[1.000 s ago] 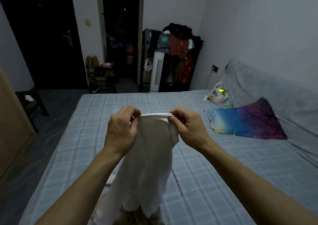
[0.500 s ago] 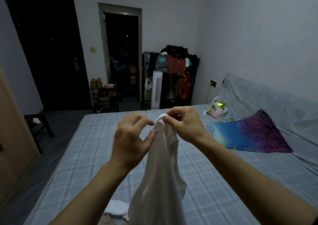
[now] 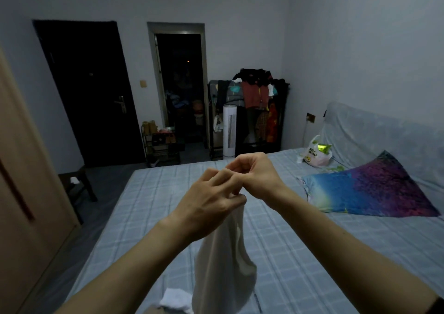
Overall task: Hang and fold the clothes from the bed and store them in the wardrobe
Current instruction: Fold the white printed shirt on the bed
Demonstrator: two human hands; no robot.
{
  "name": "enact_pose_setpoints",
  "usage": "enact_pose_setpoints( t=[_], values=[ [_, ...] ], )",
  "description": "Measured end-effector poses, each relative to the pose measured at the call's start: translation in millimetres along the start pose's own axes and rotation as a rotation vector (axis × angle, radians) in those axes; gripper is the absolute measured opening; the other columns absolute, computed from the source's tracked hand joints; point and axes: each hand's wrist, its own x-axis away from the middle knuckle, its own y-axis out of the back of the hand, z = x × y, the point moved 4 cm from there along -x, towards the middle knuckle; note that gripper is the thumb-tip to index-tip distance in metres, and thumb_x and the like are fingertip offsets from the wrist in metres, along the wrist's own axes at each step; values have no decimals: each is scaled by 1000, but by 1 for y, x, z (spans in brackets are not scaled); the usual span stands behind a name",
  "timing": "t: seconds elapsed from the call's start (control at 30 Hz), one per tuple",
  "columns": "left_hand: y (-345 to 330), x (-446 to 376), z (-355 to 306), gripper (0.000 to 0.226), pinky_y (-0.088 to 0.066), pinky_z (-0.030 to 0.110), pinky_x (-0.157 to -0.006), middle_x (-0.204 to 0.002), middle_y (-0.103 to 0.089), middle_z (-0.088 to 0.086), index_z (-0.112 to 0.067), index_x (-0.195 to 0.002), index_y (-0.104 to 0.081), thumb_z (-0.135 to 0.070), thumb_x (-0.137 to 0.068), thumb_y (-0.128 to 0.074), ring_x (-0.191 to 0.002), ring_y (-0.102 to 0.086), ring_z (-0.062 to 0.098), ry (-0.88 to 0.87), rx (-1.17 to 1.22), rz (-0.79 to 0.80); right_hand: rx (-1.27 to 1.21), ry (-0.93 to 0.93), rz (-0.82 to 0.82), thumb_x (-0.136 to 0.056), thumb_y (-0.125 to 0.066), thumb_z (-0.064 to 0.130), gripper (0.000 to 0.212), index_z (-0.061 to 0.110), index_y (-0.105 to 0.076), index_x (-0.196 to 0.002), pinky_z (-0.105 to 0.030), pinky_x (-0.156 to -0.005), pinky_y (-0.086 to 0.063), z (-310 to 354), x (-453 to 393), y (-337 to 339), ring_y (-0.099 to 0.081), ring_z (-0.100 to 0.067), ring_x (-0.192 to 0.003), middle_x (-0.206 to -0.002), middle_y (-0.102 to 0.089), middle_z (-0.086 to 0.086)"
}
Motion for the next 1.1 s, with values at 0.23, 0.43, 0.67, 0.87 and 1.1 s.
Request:
enact_pose_setpoints(
  t=[0.23,0.43,0.67,0.87,1.1],
  values=[
    [2,0,26,10,-46,32,-82,-106,-59,-9,-25,-96,-68,-31,-90,-63,-104,-48,12,291,354,-4,-62,-39,13,-86,-71,10,2,12,-73,-87,-37,-69,-62,-16,6,-11,-73,-23,-79,-82,-74,-9],
    [-16,7,48,4,-49,28,-77,-85,-58,-17,-28,-90,-60,-27,-90,-64,-85,-55,2,601,508,26,-51,-123,81,-96,-61,32,18,18,-71,-101,-32,-80,-59,-50,39,-8,-70,-13,-91,-96,-73,-1],
    [-9,14,62,7,-48,19,-71,-87,-61,-16,-25,-91,-62,-19,-92,-66,-83,-59,2,714,609,-43,425,-190,161,-71,-84,38,67,31,-56,-131,-24,-97,-47,-109,71,-5,-54,0,-114,-127,-57,16],
    [20,24,87,7,-52,25,-68,-84,-62,-16,-23,-90,-64,-17,-92,-67,-77,-59,6,734,567,-64,360,-154,139,-71,-82,19,36,27,-69,-103,-7,-78,-43,-132,62,-36,-62,4,-92,-98,-69,14],
    [52,65,114,9,-44,10,-66,-80,-63,-15,-24,-88,-65,-16,-92,-68,-76,-60,4,813,538,-88,219,-121,67,-82,-74,9,23,19,-60,-67,-20,-60,-41,-136,37,-67,-50,-1,-60,-61,-57,11]
  ],
)
